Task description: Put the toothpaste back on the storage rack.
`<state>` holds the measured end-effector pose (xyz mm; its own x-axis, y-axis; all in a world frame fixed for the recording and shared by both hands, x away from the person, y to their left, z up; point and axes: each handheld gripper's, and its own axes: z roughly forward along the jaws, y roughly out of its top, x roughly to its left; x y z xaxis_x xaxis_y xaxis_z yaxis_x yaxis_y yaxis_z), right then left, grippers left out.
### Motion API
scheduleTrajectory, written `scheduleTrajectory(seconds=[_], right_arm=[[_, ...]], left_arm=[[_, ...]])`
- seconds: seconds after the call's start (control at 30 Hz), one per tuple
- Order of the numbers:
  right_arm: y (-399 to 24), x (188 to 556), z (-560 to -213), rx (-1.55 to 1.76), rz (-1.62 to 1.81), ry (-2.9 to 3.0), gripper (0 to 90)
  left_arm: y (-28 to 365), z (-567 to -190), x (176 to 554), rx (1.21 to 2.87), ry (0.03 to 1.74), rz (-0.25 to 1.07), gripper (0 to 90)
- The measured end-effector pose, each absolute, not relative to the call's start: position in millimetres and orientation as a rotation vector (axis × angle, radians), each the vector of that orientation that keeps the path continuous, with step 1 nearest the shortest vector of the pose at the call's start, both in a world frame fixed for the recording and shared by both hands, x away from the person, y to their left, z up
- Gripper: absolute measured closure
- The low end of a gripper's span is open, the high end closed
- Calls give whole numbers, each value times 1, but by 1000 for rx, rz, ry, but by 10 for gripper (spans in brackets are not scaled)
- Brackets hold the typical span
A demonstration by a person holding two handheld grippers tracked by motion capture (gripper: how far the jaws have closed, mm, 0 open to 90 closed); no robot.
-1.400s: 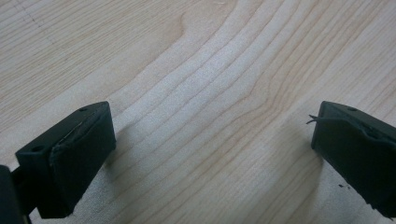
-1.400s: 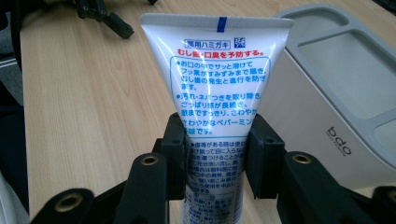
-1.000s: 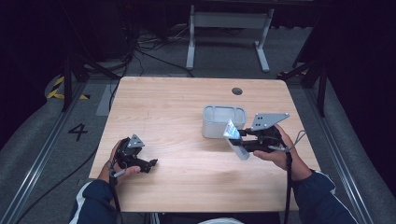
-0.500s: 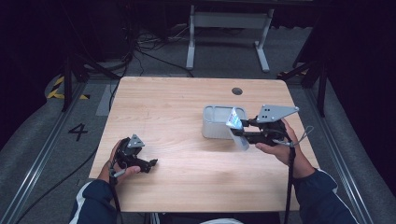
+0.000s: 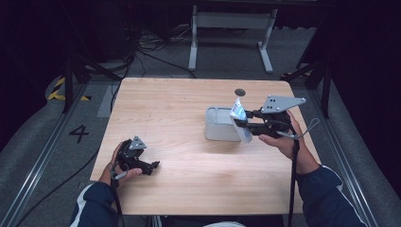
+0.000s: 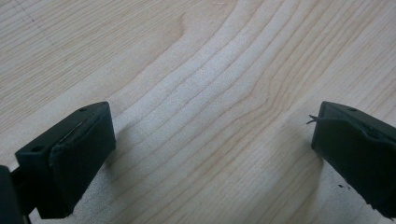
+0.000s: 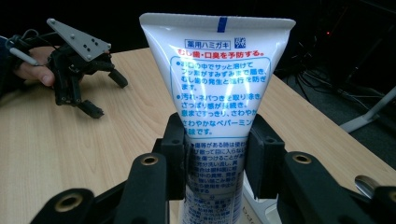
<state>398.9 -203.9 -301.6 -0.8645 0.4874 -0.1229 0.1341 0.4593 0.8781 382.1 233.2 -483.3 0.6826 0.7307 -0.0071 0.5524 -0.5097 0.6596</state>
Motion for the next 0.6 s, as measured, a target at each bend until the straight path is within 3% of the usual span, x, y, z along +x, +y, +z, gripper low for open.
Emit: scheduleTrajectory(seconds=[0.6], right_arm=[[-185,424,-295,517,1339,2333,653]], left_arm=[[233,-483,382,2249,981,360,0]])
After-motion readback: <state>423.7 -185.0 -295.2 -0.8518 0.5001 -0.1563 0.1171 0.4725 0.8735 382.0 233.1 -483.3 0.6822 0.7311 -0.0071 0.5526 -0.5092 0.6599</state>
